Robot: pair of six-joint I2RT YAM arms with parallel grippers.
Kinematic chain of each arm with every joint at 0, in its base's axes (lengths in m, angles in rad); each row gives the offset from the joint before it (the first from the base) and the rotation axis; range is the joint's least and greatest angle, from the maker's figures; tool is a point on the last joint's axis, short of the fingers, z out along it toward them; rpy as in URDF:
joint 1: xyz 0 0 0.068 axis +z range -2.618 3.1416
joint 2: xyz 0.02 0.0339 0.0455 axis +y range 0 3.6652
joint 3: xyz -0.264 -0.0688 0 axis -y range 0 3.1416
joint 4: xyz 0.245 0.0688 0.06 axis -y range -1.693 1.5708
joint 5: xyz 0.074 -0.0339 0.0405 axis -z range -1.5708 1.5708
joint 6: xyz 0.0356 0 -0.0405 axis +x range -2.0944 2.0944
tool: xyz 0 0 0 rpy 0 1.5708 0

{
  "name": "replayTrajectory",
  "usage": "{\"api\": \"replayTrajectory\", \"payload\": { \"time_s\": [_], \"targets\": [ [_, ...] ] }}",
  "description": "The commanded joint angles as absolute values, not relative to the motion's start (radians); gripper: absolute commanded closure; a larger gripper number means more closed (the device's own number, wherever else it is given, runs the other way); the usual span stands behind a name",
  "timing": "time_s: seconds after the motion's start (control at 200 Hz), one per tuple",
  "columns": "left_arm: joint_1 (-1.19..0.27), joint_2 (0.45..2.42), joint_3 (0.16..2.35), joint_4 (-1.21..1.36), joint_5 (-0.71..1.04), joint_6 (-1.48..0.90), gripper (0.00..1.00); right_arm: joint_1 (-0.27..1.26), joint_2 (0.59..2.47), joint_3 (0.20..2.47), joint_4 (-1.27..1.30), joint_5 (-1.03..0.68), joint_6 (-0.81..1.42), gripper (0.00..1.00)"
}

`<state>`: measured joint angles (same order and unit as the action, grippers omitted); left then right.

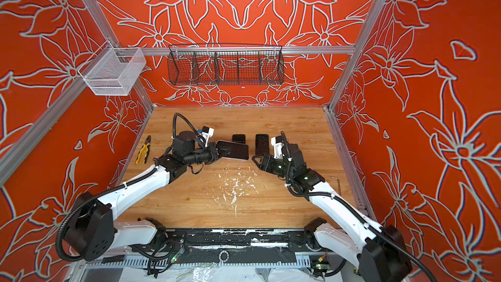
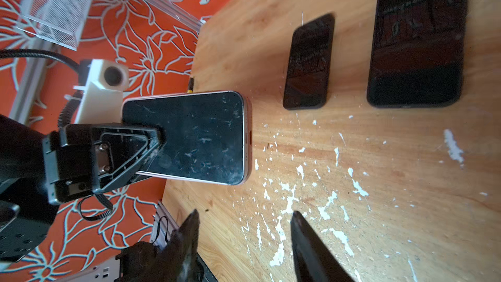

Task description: Put the phone into the phone case

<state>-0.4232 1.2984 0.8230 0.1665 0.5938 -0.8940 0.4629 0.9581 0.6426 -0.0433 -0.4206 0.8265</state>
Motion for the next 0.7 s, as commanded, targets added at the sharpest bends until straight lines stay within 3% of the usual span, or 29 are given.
{"api": "replayTrajectory", "payload": {
  "time_s": [0.0, 0.195, 0.35, 0.696],
  "targets": [
    [-0.413, 1.280, 0.868, 0.241, 0.645, -1.009, 1.00, 0.412, 0.914, 0.657, -0.087, -0.484, 0.847, 0.40],
    [-0.413, 1.291, 0.855, 0.404, 0.631, -1.253, 1.00, 0.385, 0.965, 0.632, 0.158, -0.615, 1.007, 0.34],
    [-0.418, 1.287, 0.839, 0.504, 0.592, -1.351, 1.00, 0.386, 1.064, 0.580, 0.491, -0.672, 1.189, 0.33],
    [-0.435, 1.280, 0.868, 0.498, 0.562, -1.350, 1.00, 0.397, 1.090, 0.585, 0.571, -0.624, 1.253, 0.38]
  ]
}}
